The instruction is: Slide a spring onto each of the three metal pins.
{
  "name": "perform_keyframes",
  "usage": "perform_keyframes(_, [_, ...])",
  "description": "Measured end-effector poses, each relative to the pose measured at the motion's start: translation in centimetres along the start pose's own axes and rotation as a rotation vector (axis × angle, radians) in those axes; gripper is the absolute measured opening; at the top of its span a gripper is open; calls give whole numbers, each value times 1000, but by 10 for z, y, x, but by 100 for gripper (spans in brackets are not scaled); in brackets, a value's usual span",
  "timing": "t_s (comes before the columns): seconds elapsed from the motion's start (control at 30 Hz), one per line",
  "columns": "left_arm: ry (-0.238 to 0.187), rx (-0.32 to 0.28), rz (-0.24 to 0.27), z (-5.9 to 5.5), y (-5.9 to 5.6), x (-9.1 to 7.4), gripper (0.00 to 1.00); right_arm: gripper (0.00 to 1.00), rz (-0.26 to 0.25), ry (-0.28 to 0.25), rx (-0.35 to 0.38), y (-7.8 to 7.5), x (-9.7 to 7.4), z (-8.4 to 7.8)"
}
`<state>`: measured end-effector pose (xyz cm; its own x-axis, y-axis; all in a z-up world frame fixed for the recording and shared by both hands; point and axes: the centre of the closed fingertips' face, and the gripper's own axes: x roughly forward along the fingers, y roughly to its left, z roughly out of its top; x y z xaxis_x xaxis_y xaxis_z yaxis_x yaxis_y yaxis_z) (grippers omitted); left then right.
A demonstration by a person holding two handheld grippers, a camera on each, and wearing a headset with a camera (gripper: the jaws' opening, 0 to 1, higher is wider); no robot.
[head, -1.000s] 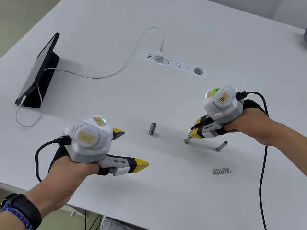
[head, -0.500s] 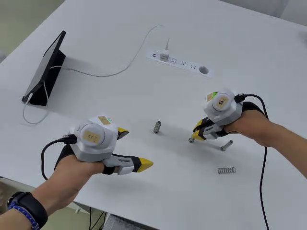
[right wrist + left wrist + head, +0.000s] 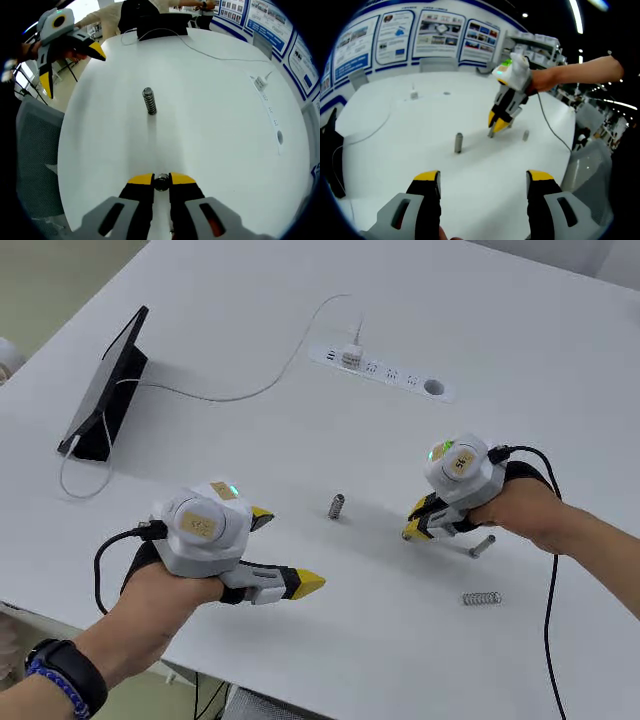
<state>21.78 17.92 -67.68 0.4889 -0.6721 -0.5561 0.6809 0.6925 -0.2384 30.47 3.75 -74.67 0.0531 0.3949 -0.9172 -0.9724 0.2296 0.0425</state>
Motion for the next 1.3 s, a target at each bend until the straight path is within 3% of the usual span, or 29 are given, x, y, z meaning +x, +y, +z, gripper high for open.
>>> perform_keyframes(0.17, [-1, -2, 0, 1, -1, 0, 71, 14, 6, -1, 7, 2, 1, -1])
perform_keyframes(0.4, [-4, 2, -4, 3, -2, 1, 71, 24, 8, 5, 10, 5, 0, -4])
perform_keyframes(0.7, [-6, 2, -7, 2, -5, -1, 71, 38, -30, -11, -5, 2, -18, -7])
perform_keyframes(0.9, [-2, 4, -13, 2, -8, 0, 71, 45, -60, -42, 41, 3, -27, -12])
perform_keyframes(1.3, [2, 17, -27, 7, -15, 2, 72, 54, -143, -157, 139, 5, -51, -15])
